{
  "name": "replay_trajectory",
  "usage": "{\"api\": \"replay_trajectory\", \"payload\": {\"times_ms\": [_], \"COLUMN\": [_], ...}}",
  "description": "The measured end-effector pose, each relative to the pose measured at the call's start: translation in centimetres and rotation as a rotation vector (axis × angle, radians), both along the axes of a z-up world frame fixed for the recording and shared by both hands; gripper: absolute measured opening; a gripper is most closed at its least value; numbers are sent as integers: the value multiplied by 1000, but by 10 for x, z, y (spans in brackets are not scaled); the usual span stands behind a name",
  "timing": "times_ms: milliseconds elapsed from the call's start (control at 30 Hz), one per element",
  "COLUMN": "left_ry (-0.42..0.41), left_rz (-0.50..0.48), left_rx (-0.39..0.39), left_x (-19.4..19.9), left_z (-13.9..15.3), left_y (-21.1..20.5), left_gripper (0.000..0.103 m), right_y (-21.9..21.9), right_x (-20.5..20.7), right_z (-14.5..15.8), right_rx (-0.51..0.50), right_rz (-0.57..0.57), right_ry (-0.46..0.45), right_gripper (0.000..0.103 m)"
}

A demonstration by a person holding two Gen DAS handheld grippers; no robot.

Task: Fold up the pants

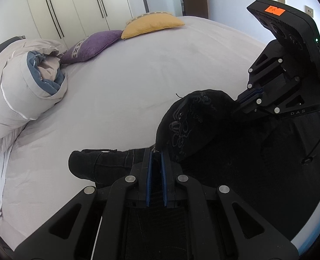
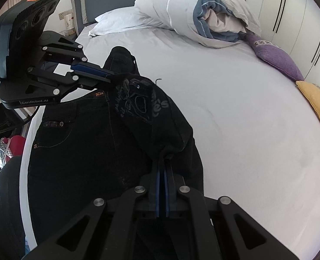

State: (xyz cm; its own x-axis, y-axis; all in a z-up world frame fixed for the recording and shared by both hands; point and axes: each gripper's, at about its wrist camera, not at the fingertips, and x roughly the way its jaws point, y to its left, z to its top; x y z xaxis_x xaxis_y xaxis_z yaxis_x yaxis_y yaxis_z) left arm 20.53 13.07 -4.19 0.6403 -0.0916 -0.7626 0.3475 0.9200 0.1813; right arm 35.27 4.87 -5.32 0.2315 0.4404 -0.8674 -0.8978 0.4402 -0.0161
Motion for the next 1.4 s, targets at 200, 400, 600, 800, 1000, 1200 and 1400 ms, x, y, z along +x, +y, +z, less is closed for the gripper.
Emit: {"api": "replay_trajectory", "payload": {"times_ms": [200,400,600,800,1000,1200,1400], "left_ry": [5,16,46,92,100,106,101], "left_rz": [-21,-35,-13,-62,-92,-101,-108], "left_rx": [54,95,120,190,212,214,227], "left_x": [-42,-80,-122,-172,-206,-223,-228], "left_z": [-9,-26,-45,-76,-92,-103,-109], "left_y": [5,10,22,13,9,10,12], "left_gripper": [7,7,7,7,7,7,7], "right_y": [1,4,12,16,6,5,4], "right_x": [-38,-91,-166,-237,-266,-284,-303], "right_z": [-2,-3,-21,-54,-61,-66,-67], "right_rx": [-12,-67,-183,-310,-352,-391,-404], "right_rz": [38,120,252,375,385,416,424], "right_ry": [-16,-98,-249,-381,-454,-518,-530], "right_gripper": [5,5,5,5,4,4,4]}}
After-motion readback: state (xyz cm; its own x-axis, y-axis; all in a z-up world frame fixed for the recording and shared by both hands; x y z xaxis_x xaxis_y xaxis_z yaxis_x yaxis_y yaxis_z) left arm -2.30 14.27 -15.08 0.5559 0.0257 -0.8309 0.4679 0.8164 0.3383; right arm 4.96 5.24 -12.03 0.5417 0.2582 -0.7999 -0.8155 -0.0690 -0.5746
